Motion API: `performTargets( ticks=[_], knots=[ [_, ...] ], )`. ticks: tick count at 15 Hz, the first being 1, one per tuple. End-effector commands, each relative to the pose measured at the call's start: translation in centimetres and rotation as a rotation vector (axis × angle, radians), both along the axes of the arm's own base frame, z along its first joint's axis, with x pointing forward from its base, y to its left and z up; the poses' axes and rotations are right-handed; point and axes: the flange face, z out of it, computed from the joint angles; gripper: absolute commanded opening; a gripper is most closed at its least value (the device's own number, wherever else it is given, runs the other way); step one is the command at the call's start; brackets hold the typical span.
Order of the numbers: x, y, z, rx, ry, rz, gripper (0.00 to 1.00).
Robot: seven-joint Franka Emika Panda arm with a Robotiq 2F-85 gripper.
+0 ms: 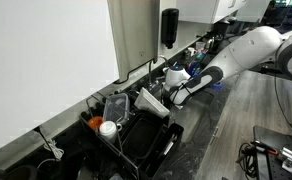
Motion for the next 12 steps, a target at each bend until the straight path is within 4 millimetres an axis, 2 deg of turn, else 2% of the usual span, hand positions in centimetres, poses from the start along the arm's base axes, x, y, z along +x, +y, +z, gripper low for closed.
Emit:
performTargets(
  ticks=[1, 12],
  knots=[
    [1.5, -0.3, -0.9, 0.032, -0.024, 0.006, 1.0],
    [2.8, -1.1, -2.7, 0.029, -0.038, 0.0, 1.0]
  ],
)
